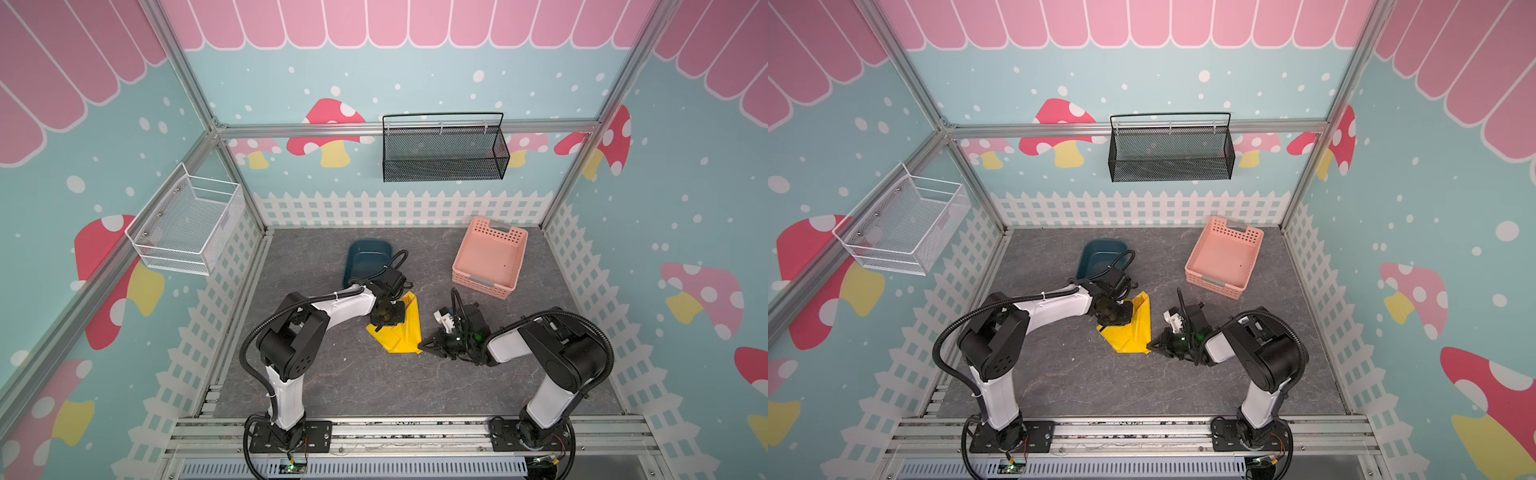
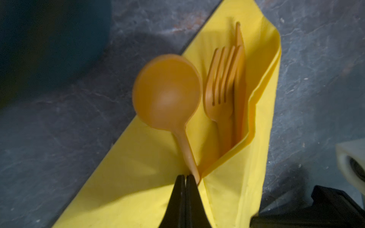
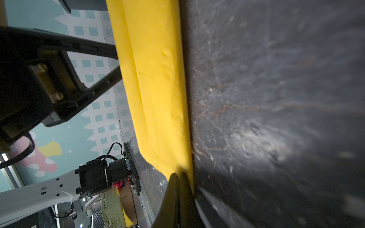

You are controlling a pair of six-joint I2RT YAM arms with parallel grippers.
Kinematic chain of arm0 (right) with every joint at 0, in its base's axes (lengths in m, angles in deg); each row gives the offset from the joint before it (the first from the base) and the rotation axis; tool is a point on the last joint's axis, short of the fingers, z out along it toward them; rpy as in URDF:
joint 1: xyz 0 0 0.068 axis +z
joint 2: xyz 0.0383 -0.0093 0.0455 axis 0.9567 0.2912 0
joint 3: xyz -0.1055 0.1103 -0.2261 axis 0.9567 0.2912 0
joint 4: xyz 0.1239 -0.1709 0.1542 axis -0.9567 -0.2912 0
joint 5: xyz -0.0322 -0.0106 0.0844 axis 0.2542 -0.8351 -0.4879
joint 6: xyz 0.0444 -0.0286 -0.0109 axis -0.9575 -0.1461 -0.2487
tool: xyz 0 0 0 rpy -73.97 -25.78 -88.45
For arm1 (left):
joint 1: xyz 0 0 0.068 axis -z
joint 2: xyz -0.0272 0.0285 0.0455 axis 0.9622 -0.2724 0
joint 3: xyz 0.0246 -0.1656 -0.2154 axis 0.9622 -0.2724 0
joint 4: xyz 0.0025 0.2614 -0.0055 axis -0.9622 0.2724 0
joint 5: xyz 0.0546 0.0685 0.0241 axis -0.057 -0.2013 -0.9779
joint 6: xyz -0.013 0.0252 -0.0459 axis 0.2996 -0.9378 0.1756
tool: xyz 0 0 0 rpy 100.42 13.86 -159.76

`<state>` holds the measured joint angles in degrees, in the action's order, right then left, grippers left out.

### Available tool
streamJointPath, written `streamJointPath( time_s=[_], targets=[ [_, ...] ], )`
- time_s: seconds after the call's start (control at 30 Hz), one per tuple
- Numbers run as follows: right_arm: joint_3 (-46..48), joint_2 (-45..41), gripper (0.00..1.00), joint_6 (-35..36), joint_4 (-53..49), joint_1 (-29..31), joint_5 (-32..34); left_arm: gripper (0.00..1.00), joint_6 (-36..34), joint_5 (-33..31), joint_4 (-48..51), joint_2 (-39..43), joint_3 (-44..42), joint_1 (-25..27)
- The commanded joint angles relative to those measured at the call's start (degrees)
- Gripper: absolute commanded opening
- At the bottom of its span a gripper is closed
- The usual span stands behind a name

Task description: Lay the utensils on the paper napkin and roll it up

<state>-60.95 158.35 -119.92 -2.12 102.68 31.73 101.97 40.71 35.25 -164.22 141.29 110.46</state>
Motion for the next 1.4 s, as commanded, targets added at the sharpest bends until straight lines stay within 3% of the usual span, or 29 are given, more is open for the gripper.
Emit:
streamJointPath(
  time_s=[0.0,0.7,1.37],
  targets=[
    [0.4,1.9,0.05,0.6,-4.5,0.0,2.0,0.03,-0.5,0.7,-0.1,-1.5,1.8,0.3],
    [0.9,1.5,0.05,0.6,-4.5,0.0,2.0,0.02,-0.1,-6.1,0.7,1.5,0.8,0.1],
    [0.4,1.9,0.05,0.6,-4.5,0.1,1.9,0.02,-0.9,-3.4,1.9,-3.6,3.7,0.3]
  ],
)
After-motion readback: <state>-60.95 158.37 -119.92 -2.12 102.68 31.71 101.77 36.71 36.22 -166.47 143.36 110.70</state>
